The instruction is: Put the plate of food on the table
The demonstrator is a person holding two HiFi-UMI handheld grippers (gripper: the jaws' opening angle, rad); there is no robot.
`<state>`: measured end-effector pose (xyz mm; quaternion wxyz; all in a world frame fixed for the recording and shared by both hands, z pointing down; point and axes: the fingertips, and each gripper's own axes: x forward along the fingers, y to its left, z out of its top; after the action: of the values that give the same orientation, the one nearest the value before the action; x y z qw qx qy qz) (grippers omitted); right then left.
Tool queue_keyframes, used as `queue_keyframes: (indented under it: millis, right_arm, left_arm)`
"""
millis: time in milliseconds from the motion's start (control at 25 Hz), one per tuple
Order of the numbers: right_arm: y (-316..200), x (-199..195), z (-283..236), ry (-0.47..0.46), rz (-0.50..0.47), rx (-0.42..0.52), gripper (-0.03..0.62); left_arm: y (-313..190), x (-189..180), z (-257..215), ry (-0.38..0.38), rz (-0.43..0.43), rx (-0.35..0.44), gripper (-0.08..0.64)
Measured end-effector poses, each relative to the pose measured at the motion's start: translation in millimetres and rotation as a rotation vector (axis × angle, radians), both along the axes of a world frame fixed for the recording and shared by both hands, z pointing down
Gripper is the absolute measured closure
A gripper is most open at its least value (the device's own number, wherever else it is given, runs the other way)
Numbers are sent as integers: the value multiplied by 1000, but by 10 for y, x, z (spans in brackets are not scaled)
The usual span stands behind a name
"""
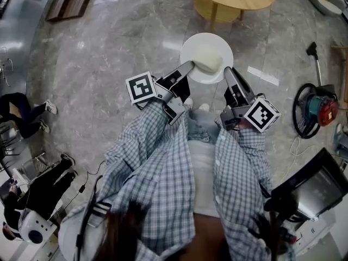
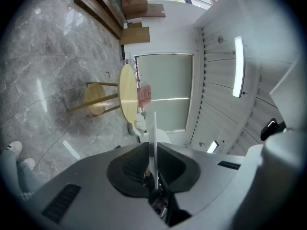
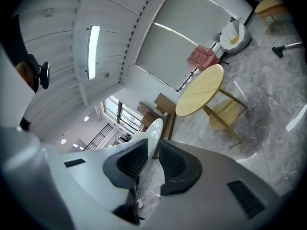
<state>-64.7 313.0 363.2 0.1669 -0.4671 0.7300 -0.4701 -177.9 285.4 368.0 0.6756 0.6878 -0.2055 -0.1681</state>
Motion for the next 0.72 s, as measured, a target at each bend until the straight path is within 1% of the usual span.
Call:
queue_keyframes:
  millis: [200, 360, 480, 720]
  right_arm:
    - [-18, 25, -29, -61, 16, -8, 526]
    - [-11, 46, -24, -89, 41, -22, 531]
    - [16, 14, -7, -81, 46, -11, 531]
    - [74, -10, 88, -52, 70, -29, 531]
  left_arm:
    - [-17, 20, -16, 10, 19, 6, 527]
    - [-18, 43, -15, 12, 29, -4, 526]
    - [1, 16, 32, 13, 38, -9, 527]
    - [34, -5, 100, 5, 64, -6, 526]
